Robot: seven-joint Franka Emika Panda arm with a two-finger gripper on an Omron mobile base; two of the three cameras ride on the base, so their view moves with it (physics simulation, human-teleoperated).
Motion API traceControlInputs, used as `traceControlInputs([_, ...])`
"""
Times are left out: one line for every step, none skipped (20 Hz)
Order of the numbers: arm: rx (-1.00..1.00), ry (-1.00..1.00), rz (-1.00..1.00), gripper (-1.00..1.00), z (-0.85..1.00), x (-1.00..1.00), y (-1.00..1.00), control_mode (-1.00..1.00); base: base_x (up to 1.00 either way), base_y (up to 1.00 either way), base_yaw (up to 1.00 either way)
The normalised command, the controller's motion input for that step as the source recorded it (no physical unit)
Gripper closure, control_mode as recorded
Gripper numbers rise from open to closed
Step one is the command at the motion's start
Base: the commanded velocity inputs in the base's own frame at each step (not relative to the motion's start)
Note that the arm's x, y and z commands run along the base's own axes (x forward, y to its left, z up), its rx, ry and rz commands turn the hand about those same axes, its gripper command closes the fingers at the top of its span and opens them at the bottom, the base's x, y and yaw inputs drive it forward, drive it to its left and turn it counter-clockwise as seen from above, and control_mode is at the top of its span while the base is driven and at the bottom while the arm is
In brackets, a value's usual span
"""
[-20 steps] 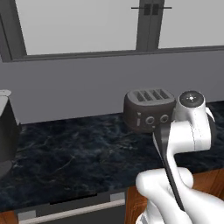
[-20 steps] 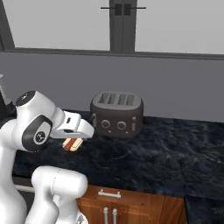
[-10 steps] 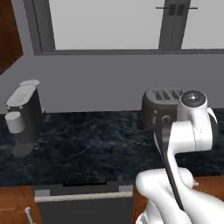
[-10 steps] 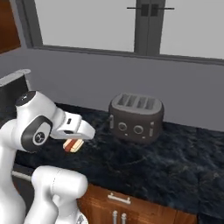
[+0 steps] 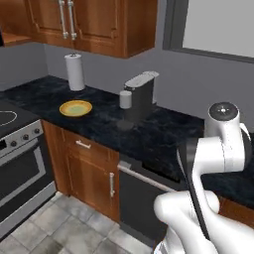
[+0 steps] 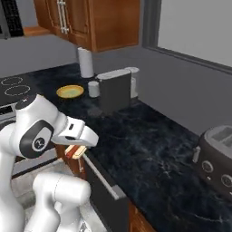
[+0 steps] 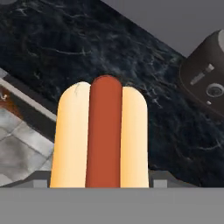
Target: Place the cold items (mushroom and carrot) from the fridge in one tupperware on the dining counter. Place the warm items (kebab skewer and hot dog) in the stove area in another tupperware.
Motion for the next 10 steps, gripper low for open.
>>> traceControlInputs([0.00,0.00,0.00,1.00,0.00,0.00,0.00,1.00,-0.48,0.11,0.99])
traceControlInputs([0.00,0.00,0.00,1.00,0.00,0.00,0.00,1.00,-0.60,0.00,0.93])
traceControlInputs([0.00,0.00,0.00,1.00,0.00,0.00,0.00,1.00,-0.74,-0.01,0.85])
traceControlInputs([0.00,0.00,0.00,1.00,0.00,0.00,0.00,1.00,-0.87,-0.21,0.79])
traceControlInputs([0.00,0.00,0.00,1.00,0.00,0.00,0.00,1.00,-0.95,-0.26,0.75])
traceControlInputs([0.00,0.00,0.00,1.00,0.00,0.00,0.00,1.00,-1.00,-0.26,0.67])
traceControlInputs([0.00,0.00,0.00,1.00,0.00,0.00,0.00,1.00,-1.00,-0.27,0.64])
traceControlInputs([0.00,0.00,0.00,1.00,0.00,0.00,0.00,1.00,-1.00,-0.35,0.58])
traceControlInputs([0.00,0.00,0.00,1.00,0.00,0.00,0.00,1.00,-1.00,-0.41,0.56])
traceControlInputs([0.00,0.00,0.00,1.00,0.00,0.00,0.00,1.00,-1.00,-0.41,0.53])
